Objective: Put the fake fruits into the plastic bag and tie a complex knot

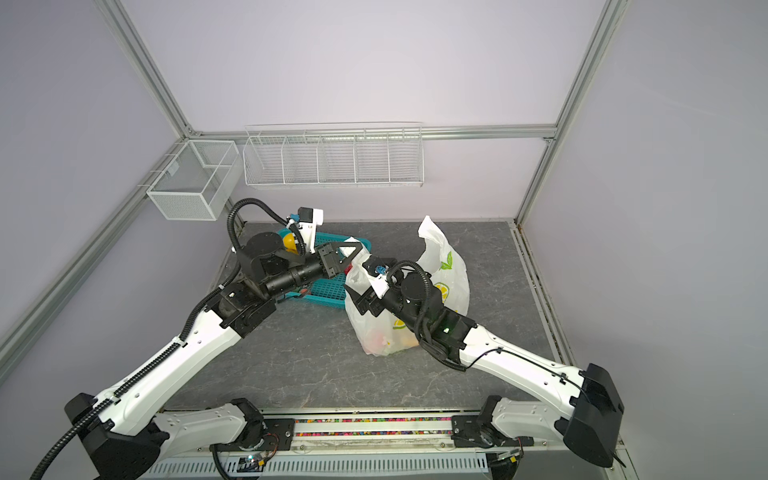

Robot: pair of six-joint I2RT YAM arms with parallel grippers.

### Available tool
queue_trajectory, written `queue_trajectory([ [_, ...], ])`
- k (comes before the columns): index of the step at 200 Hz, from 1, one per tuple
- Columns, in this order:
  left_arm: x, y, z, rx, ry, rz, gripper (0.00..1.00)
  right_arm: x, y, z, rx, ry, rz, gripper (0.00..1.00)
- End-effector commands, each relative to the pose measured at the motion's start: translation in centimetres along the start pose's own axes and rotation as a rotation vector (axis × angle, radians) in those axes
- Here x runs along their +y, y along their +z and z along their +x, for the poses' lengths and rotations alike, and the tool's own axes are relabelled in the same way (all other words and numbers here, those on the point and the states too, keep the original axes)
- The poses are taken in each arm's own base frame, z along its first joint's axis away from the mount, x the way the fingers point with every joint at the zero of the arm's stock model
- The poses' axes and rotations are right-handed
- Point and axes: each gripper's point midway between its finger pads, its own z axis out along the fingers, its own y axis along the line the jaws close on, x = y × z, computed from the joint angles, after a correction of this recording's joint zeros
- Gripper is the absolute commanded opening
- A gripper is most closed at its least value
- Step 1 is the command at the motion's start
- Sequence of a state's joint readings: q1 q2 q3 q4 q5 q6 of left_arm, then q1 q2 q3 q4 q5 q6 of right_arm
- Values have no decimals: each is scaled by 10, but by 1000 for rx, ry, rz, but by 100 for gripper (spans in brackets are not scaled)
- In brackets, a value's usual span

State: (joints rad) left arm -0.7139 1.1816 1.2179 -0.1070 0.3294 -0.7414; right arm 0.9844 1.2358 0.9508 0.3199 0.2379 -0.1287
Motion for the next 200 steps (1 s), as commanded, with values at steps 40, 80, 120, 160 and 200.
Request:
queue_trajectory([
  [40,-5,-15,-8,-75,-103,9,0,-37,13,-12,-148,117,409,96],
  [80,-1,-26,-17,-137,-133,-19,0,-50,17,43,-70,125,551,74],
  [120,3,-35,-31,-170,-139,-20,0,-47,9,99,46,98,556,57],
  [160,8,-24,-28,-99,-113,-20,0,-40,12,110,88,75,481,33],
  [200,8,-13,-19,2,-36,-18,0,-25,18,94,72,55,323,53],
])
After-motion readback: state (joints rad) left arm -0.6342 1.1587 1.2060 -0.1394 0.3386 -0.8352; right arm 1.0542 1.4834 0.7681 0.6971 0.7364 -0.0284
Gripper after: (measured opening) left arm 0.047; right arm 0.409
